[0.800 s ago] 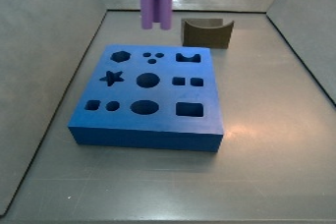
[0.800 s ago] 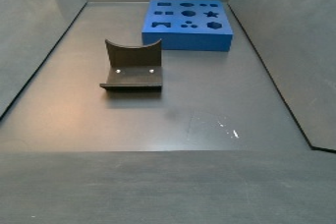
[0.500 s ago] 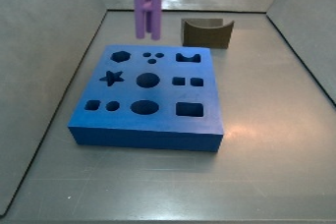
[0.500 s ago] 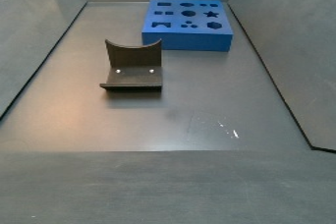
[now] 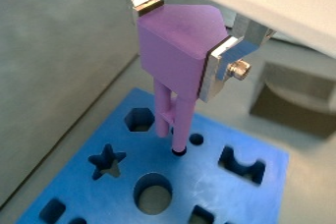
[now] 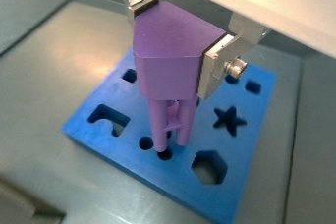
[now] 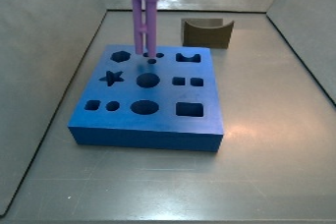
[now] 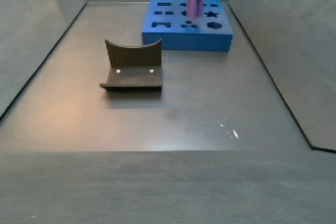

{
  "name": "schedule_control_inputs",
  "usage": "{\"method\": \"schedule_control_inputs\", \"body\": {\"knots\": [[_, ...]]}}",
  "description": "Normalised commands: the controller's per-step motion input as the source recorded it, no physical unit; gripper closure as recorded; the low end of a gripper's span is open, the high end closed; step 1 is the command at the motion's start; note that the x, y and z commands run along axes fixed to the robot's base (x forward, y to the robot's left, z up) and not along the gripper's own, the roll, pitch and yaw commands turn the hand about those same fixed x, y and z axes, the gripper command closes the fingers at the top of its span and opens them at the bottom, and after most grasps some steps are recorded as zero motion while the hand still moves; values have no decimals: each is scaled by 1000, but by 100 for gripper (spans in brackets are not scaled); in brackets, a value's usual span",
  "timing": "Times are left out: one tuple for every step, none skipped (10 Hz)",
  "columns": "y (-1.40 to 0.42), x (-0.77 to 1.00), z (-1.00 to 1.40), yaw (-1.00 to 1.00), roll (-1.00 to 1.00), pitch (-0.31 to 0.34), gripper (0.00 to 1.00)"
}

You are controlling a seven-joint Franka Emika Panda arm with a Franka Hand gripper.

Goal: Insert the 3 prong object.

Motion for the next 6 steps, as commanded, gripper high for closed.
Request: {"method": "schedule_control_inputs", "body": {"knots": [[0,0,-451,-1000,16,-31,100],[0,0,-451,-1000,17,-31,100],[0,0,-451,-1000,14,-27,100],[0,0,-294,-1000,0,-27,100],[0,0,-257,-1000,0,-29,100],[0,0,-291,-1000,9,-6,100]]}}
